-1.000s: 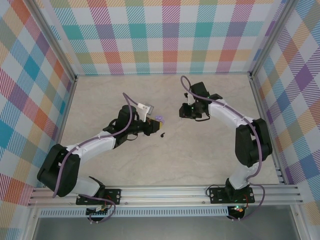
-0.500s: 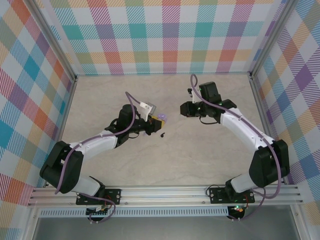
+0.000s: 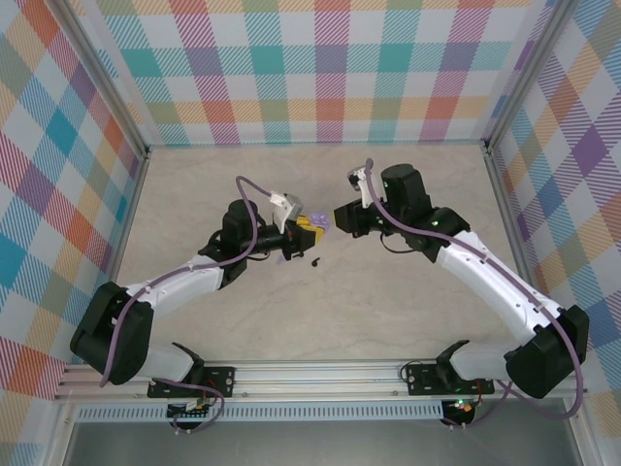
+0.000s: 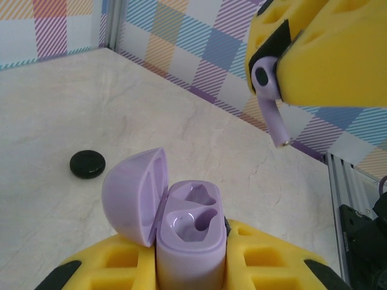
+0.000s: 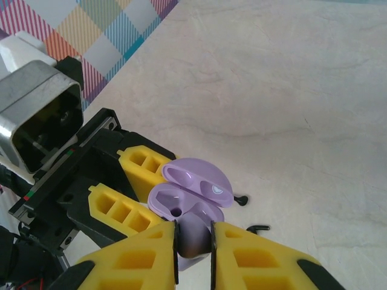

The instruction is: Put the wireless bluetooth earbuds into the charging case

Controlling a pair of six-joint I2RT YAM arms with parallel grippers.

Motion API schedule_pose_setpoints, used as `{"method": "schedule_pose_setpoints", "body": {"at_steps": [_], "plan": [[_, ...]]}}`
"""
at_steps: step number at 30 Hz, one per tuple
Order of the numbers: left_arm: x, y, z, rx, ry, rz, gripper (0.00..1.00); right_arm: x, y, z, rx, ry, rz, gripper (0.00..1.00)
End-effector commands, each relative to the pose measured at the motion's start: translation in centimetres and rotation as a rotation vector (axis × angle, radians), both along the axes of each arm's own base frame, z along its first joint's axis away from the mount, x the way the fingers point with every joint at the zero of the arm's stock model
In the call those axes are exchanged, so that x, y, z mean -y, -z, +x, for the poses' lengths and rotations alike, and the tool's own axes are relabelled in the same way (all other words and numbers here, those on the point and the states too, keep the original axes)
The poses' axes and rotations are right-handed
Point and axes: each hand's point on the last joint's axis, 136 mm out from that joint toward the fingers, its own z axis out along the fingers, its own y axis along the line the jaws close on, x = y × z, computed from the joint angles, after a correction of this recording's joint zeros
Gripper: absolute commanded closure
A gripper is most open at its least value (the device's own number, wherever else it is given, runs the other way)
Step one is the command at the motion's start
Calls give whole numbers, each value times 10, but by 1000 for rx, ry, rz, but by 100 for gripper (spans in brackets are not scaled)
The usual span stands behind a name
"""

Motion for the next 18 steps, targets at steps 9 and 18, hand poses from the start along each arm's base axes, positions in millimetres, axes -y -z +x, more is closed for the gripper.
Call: {"method": "schedule_pose_setpoints", "body": {"at_steps": [9, 18], "plan": [[7, -15, -17, 61, 75, -19, 77, -12, -2, 6, 81, 10, -55, 81], [8, -17, -21, 57, 93, -17, 78, -23, -1, 10, 98, 8, -74, 81]]}}
